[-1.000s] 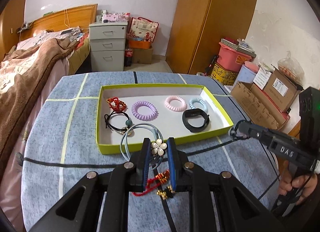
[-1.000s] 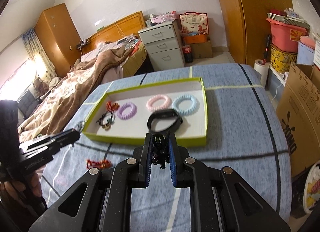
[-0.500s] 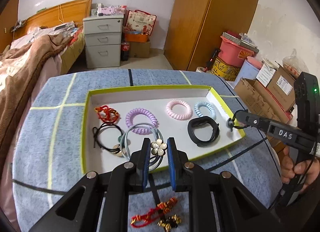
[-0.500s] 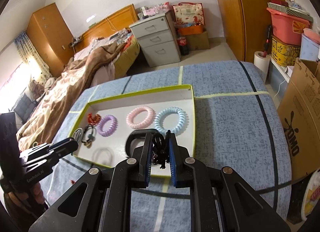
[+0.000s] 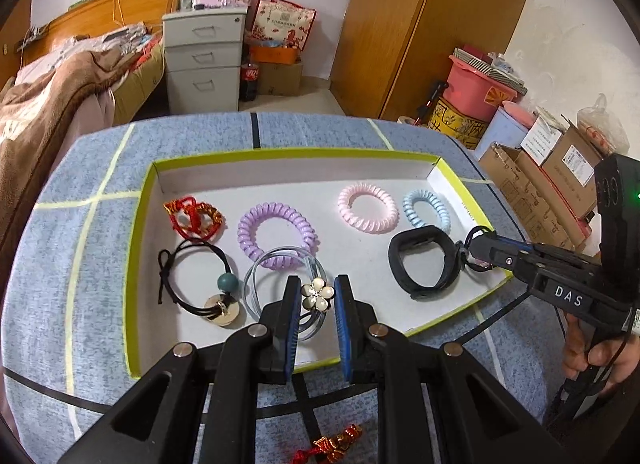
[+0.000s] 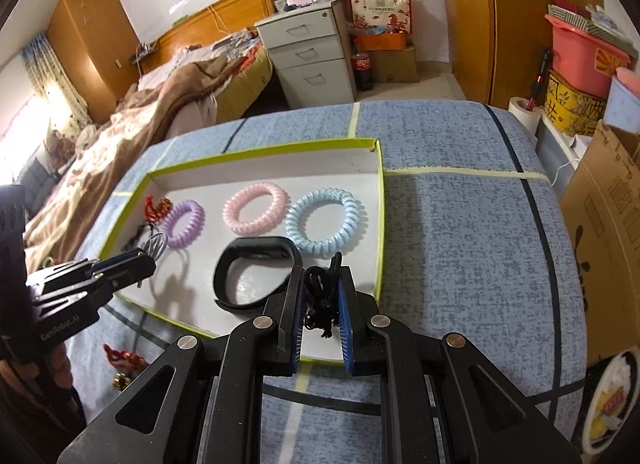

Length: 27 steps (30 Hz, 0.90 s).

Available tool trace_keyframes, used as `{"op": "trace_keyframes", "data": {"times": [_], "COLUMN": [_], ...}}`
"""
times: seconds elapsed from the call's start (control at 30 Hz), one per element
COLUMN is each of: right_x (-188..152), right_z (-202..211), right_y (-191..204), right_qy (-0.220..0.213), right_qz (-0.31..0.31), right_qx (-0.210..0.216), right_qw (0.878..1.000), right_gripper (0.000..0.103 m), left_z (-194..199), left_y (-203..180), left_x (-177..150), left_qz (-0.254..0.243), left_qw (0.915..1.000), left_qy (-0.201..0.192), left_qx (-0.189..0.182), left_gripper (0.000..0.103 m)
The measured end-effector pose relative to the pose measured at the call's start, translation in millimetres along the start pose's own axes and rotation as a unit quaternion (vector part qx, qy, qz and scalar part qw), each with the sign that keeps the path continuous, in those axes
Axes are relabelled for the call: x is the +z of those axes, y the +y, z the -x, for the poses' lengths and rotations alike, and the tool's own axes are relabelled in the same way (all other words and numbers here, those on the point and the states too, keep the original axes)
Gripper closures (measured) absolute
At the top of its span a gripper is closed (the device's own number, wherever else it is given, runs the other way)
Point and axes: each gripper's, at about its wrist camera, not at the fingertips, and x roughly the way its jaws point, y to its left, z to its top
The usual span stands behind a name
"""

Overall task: Organize jewelry
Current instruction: 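Carry both held ties into the green box and open both tools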

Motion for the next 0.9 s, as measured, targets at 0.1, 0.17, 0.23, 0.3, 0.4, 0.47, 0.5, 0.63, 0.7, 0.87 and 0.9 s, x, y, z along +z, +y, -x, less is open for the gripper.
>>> {"op": "trace_keyframes", "data": {"times": [0.1,0.17,0.23,0.3,0.4,0.47,0.5,0.63,0.7,0.87,0.9], "right_x": [-2.2,-3.2,-4.2,-5.8,-7.0,-7.4,-7.8,-9.4,-9.6,-11.7,-12.1], "right_z": [-1.3,-2.2,-2.3,-2.2,-2.9,-3.2,-3.4,-2.8,-1.9,0.4,1.0], "right_y": [3.0,5.6,8.2,11.5,12.5,12.7,13.2,15.7,16.2,19.2,19.7], "right_qy": [0.003,0.006,0.007,0.009,0.010,0.010,0.010,0.008,0.006,0.000,0.000], "right_qz": [0.011,0.020,0.030,0.039,0.045,0.047,0.050,0.056,0.056,0.057,0.058], "right_qx": [-0.006,-0.015,-0.024,-0.032,-0.038,-0.040,-0.043,-0.049,-0.047,-0.044,-0.045], "right_qw": [1.000,1.000,0.999,0.999,0.998,0.998,0.998,0.997,0.997,0.997,0.997], "right_gripper": [0.087,0.087,0.087,0.087,0.087,0.087,0.087,0.085,0.083,0.075,0.075], "left_z": [0.1,-2.0,-2.4,-3.0,-5.7,-6.4,-7.1,-6.5,-5.5,-3.0,-1.7], "left_y": [-1.6,-2.5,-3.8,-3.5,-3.8,-4.7,-5.0,-5.3,-4.7,-3.2,-3.3], "left_x": [-0.4,-0.2,-0.4,-0.8,-1.7,-2.3,-2.4,-3.6,-3.3,-5.8,-6.0], "left_qz": [-0.005,-0.003,-0.004,-0.004,-0.006,-0.007,-0.007,-0.008,-0.007,-0.003,-0.004], "left_qw": [1.0000,1.0000,1.0000,1.0000,0.9999,0.9999,0.9999,0.9999,0.9999,1.0000,1.0000], "left_qy": [-0.002,0.003,0.001,0.002,0.008,0.009,0.010,0.009,0.008,0.007,0.006], "left_qx": [0.001,-0.002,0.001,0.000,0.003,0.001,0.000,0.003,-0.001,0.001,0.001], "left_gripper": [0.085,0.085,0.085,0.085,0.085,0.085,0.085,0.079,0.072,0.072,0.071]}}
